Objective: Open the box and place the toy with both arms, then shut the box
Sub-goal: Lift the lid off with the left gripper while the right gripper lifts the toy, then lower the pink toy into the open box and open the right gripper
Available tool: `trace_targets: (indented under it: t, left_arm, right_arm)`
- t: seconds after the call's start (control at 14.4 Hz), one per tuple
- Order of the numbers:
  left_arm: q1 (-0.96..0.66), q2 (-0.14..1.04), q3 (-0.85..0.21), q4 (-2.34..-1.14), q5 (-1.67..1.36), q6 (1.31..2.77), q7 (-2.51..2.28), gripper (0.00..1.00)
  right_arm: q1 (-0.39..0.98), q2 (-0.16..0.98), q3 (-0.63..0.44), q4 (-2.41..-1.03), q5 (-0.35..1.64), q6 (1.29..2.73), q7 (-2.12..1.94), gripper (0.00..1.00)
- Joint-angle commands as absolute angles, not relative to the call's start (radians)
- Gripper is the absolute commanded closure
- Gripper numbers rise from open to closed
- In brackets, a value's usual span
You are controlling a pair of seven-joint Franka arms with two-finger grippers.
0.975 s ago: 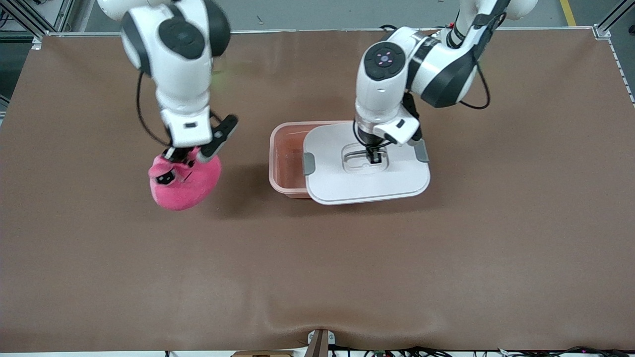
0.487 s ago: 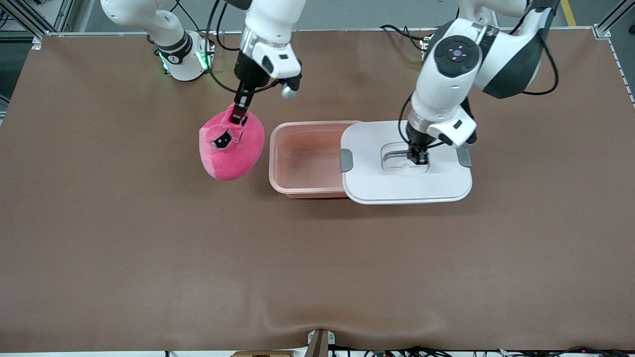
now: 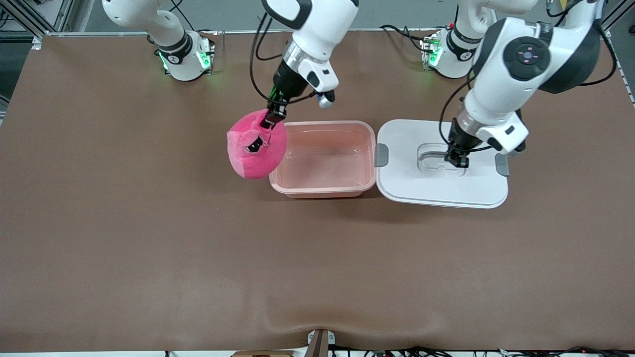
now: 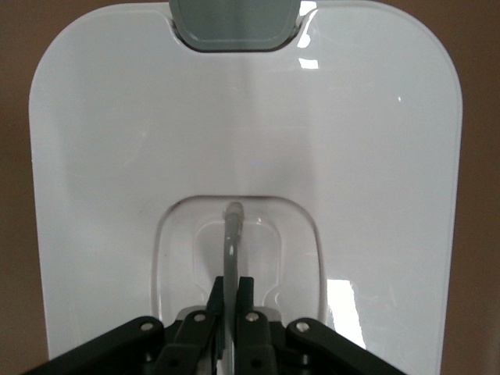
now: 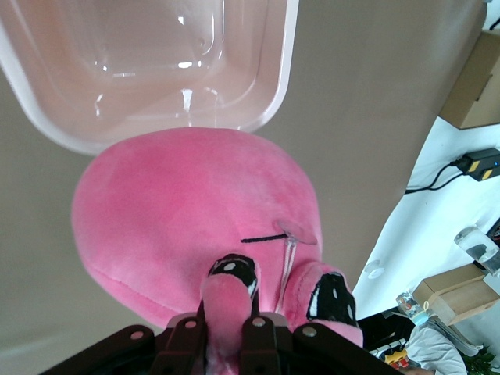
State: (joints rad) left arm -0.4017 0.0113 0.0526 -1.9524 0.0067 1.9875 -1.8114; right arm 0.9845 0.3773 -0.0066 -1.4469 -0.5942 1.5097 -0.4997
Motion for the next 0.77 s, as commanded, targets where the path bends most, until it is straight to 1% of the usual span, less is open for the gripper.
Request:
trace_targets:
  t: [0.0, 0.14, 0.28, 0.56, 0.7]
  left_arm:
    - [-0.344, -0.029, 0.038, -1.986, -0.037, 1.991, -1.714, 1.00]
    - [-0.313, -0.035, 0.038, -1.994, -0.038, 1.991, -1.684, 1.00]
    - [-0.289, -0.035, 0.038, -1.999, -0.038, 1.991, -1.681, 1.00]
    - [-0.281, -0.035, 0.038, -2.002, -0.066, 1.991, -1.654, 1.00]
    - [-0.276, -0.035, 0.038, -2.002, -0.075, 1.991, -1.651, 1.00]
  right_arm:
    - [1.017, 0.431, -0.018, -1.373, -0.604, 1.468, -0.508, 1.00]
    - [1.017, 0.443, -0.018, -1.373, -0.598, 1.471, -0.480, 1.00]
    - [1.040, 0.480, -0.018, -1.373, -0.601, 1.477, -0.445, 1.00]
    - [1.074, 0.509, -0.018, -1.374, -0.603, 1.479, -0.367, 1.00]
    - [1.086, 0.531, -0.018, -1.374, -0.604, 1.505, -0.342, 1.00]
